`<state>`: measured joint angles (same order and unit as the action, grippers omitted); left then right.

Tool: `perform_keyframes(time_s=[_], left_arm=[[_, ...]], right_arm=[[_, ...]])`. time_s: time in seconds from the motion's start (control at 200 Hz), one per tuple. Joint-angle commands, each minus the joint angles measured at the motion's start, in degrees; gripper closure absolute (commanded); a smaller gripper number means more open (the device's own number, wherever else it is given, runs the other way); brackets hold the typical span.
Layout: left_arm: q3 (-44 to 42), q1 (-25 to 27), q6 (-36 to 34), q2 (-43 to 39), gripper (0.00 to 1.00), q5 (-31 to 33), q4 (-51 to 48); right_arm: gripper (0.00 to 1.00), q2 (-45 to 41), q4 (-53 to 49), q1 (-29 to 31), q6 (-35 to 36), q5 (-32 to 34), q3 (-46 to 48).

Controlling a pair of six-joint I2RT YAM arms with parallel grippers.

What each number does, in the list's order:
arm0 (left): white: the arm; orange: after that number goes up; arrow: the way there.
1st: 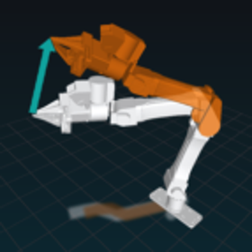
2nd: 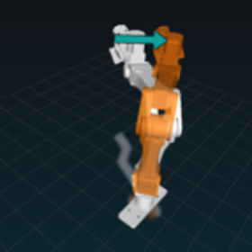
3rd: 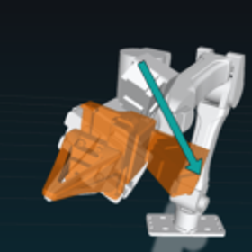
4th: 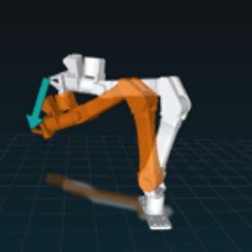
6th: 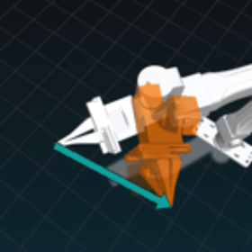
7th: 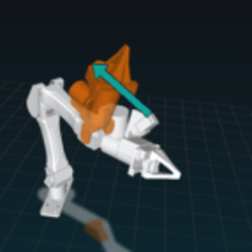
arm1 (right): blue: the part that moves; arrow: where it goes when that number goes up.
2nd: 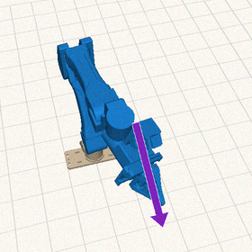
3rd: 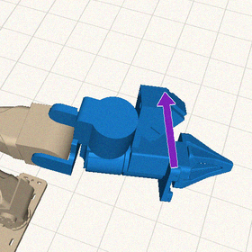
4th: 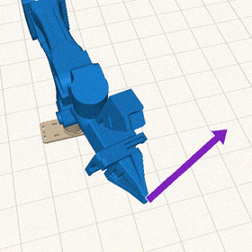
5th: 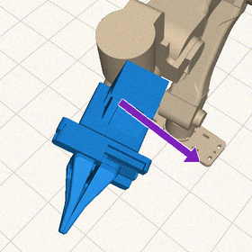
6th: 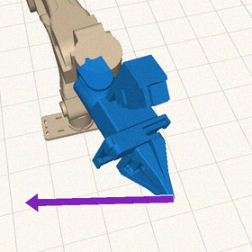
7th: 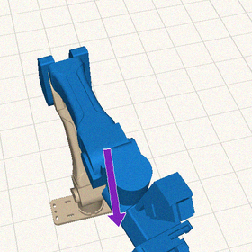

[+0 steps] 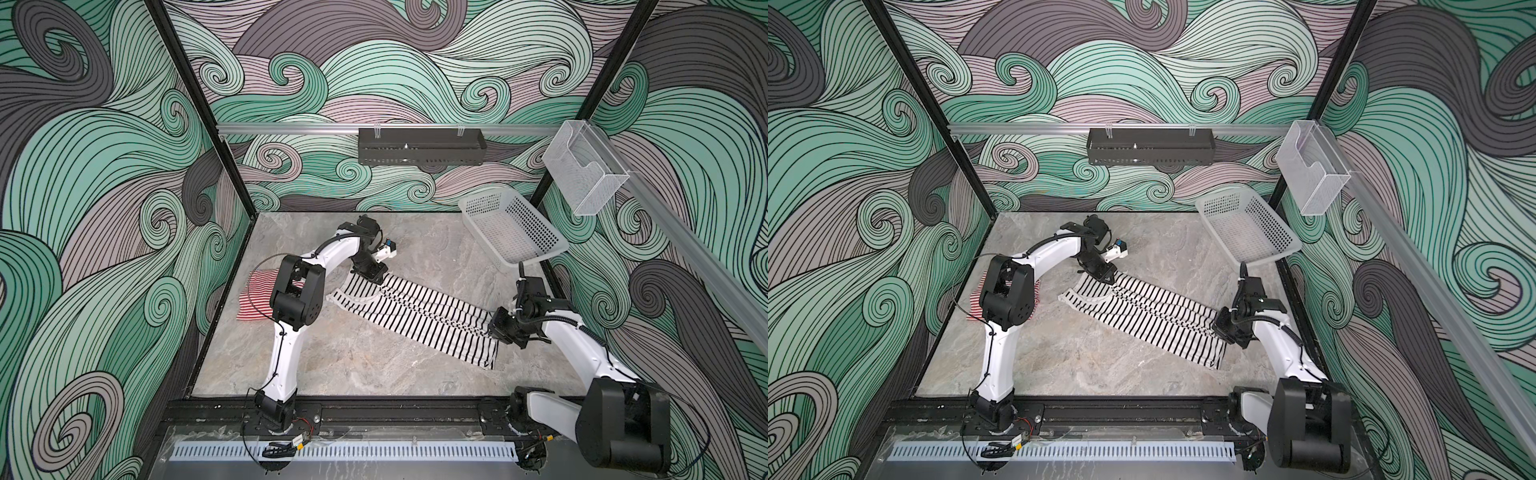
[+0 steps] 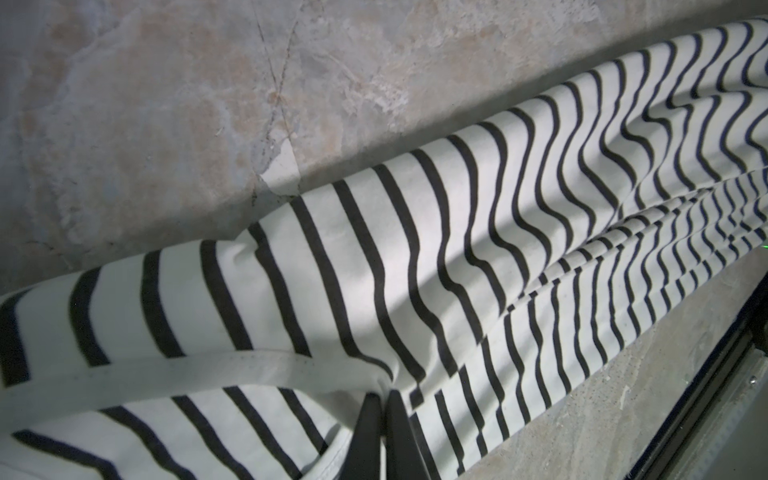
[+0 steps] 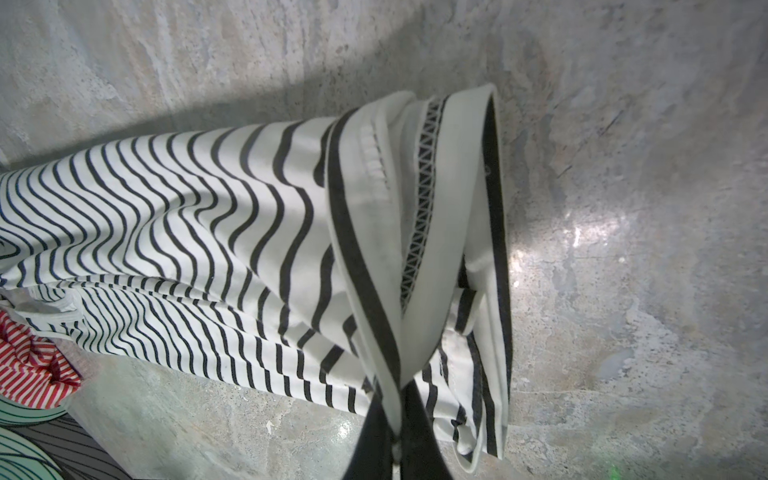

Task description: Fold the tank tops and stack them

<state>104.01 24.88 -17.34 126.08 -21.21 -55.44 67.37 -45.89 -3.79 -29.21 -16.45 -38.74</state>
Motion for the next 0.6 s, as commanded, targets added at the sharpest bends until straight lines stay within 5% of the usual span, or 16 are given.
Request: perform_keyframes(time_s=[0.0, 0.17, 0.596], left_arm=[[1.7, -0.1, 0.1, 1.7, 0.85, 2.4, -2.3], [1.8, 0.2, 0.0, 1.9, 0.6, 4.3, -3.3], [-0.1, 0.8, -1.5, -4.5, 0.57, 8.5, -1.2]], right_arm=[[0.91, -0.2, -1.1, 0.3, -1.6, 1.3, 1.1], [0.88, -0.9, -1.8, 0.4, -3.3, 5.8, 1.2], [0.77, 4.7, -0.4, 0.4, -4.7, 11.5, -3.4]])
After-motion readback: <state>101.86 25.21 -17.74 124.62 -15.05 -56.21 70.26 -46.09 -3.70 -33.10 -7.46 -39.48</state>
